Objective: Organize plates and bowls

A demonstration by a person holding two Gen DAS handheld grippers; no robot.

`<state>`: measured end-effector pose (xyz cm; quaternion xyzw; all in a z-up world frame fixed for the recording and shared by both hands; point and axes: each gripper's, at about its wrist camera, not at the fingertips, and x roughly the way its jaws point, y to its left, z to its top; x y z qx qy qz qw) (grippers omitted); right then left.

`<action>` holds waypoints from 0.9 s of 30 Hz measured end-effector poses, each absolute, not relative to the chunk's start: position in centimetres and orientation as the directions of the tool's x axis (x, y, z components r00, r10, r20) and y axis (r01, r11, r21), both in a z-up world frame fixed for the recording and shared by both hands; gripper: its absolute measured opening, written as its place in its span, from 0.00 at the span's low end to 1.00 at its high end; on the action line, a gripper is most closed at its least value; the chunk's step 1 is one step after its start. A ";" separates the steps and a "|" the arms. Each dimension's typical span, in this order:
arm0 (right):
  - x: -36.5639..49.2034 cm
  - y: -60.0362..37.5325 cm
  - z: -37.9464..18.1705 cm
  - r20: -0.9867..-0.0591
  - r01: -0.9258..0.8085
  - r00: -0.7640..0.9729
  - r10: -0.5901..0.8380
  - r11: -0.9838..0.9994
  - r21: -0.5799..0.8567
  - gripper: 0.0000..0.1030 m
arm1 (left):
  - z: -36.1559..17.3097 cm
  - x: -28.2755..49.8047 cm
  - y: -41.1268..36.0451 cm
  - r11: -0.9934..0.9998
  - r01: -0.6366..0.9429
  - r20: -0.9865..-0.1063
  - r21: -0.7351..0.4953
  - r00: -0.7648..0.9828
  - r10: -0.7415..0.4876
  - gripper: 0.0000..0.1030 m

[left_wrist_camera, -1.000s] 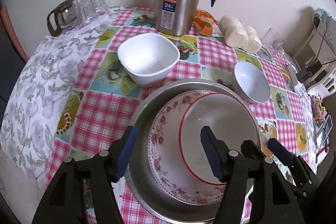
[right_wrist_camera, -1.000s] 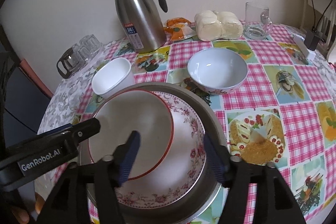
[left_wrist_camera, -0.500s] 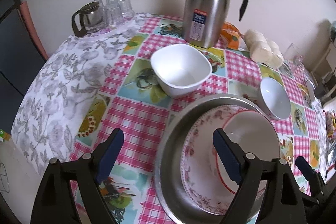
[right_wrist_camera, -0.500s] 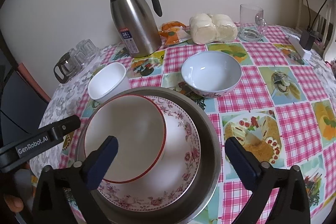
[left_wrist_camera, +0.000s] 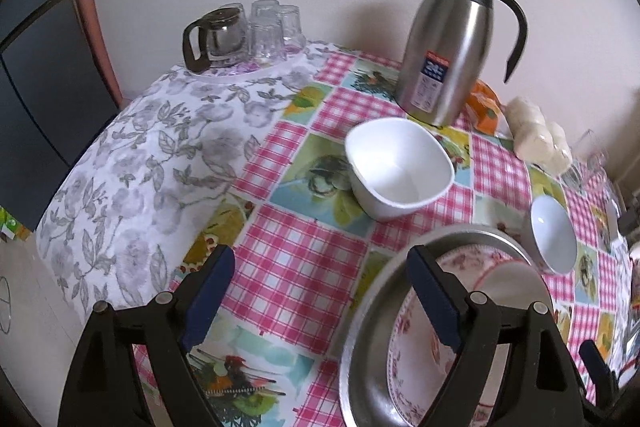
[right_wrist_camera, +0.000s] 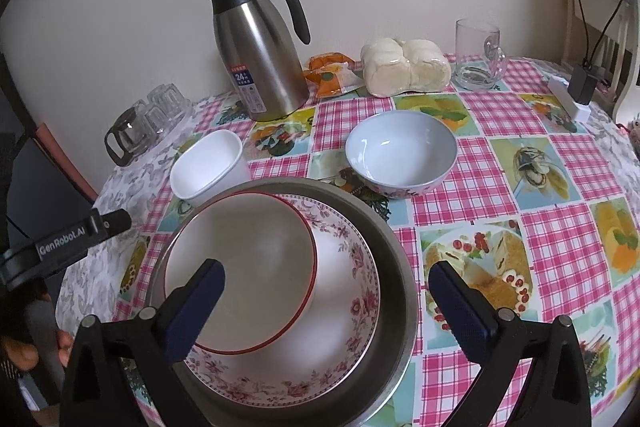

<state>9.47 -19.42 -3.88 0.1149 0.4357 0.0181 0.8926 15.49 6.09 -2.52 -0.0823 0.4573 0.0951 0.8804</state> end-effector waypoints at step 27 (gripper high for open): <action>10.6 -19.6 -1.9 -0.713 0.071 0.688 0.138 0.964 0.255 1.00 | 0.2 19.6 8.0 0.967 -0.192 -0.673 -0.167 0.739 0.030 0.86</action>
